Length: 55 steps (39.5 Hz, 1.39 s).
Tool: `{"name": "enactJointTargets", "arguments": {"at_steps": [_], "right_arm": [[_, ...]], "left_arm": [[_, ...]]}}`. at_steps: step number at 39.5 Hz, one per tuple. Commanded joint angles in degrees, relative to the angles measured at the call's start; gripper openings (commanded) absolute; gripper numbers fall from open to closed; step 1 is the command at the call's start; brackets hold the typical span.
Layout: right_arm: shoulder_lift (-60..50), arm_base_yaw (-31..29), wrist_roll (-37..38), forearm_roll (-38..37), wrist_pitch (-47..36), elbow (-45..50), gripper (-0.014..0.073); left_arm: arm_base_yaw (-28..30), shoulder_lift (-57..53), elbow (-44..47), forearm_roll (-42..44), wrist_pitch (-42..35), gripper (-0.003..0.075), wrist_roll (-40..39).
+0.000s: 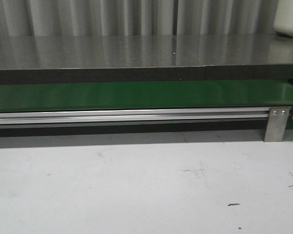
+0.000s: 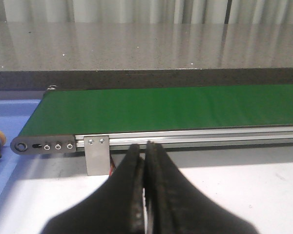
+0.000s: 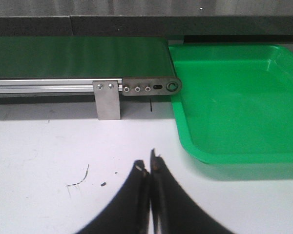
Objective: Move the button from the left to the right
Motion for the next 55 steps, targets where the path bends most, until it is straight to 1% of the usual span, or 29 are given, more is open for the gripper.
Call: {"name": "enactJointTargets", "arguments": {"at_steps": [1,30,43,47,52,55], "right_arm": [[-0.94,-0.24,-0.29,-0.31,-4.18,-0.5,0.0012],[-0.94,-0.24,-0.29,-0.36,-4.29,-0.5,0.0012],[-0.94,-0.24,-0.29,-0.36,-8.57,-0.5,0.0012],[-0.94,-0.24,-0.29,-0.36,-9.72,-0.5,0.0012],[-0.94,-0.24,-0.29,-0.36,-12.63,-0.82,0.0012],[-0.94,-0.24,-0.29,-0.36,-12.25,-3.0,0.0012]], "left_arm": [[-0.31,-1.09,1.62,-0.1,-5.19,-0.0021,-0.61],[-0.31,-1.09,1.62,-0.1,-5.19,-0.0021,-0.61],[-0.31,-1.09,1.62,-0.1,-6.15,-0.0021,-0.61],[-0.31,-1.09,1.62,-0.1,-8.7,-0.0021,-0.61],[-0.31,-1.09,1.02,-0.47,-16.89,-0.0021,-0.61],[-0.31,-0.99,-1.12,-0.72,-18.21,-0.0021,-0.61]]}}
